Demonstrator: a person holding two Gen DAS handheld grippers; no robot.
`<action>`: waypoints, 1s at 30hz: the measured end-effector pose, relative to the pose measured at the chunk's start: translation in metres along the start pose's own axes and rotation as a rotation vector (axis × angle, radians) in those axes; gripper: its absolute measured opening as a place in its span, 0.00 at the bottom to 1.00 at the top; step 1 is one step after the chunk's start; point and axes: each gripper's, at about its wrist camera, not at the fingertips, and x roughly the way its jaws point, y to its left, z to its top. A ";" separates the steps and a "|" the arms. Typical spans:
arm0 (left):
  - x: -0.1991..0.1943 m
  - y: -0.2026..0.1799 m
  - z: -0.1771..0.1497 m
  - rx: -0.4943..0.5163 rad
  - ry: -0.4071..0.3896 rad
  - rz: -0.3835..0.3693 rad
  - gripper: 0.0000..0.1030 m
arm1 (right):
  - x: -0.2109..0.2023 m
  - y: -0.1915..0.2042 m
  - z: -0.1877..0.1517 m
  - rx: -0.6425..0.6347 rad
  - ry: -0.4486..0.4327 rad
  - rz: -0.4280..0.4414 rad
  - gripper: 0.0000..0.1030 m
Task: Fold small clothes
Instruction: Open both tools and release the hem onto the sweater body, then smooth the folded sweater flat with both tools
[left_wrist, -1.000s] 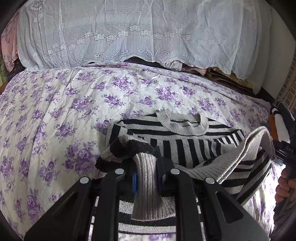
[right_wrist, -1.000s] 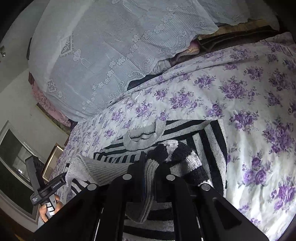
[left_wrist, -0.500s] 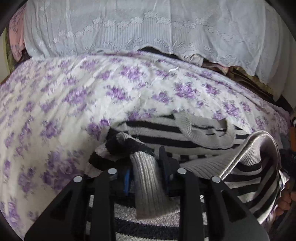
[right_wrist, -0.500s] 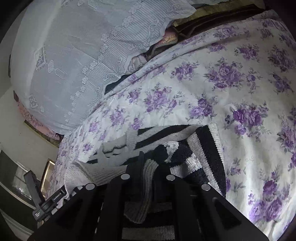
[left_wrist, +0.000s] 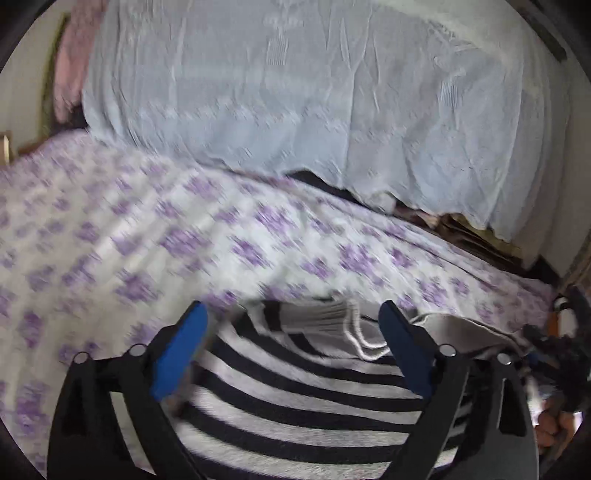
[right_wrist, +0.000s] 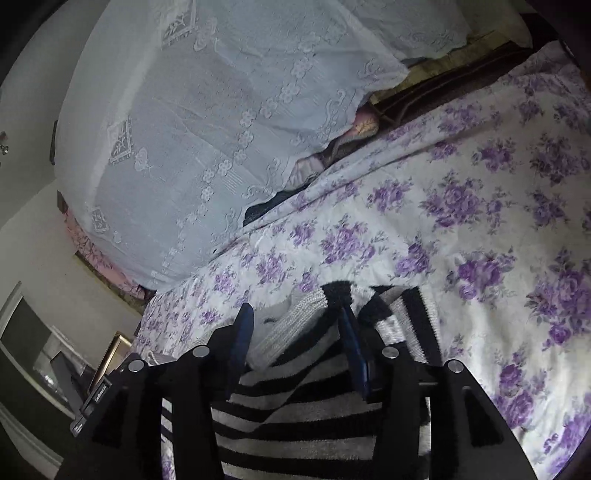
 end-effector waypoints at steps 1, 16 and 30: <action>-0.003 -0.003 0.001 0.029 -0.015 0.020 0.90 | -0.007 -0.002 0.002 0.009 -0.048 -0.026 0.53; 0.118 -0.056 -0.044 0.268 0.396 0.186 0.96 | 0.127 0.078 -0.056 -0.488 0.311 -0.315 0.29; 0.085 -0.023 -0.053 0.209 0.340 0.184 0.96 | 0.103 0.064 -0.076 -0.423 0.258 -0.289 0.36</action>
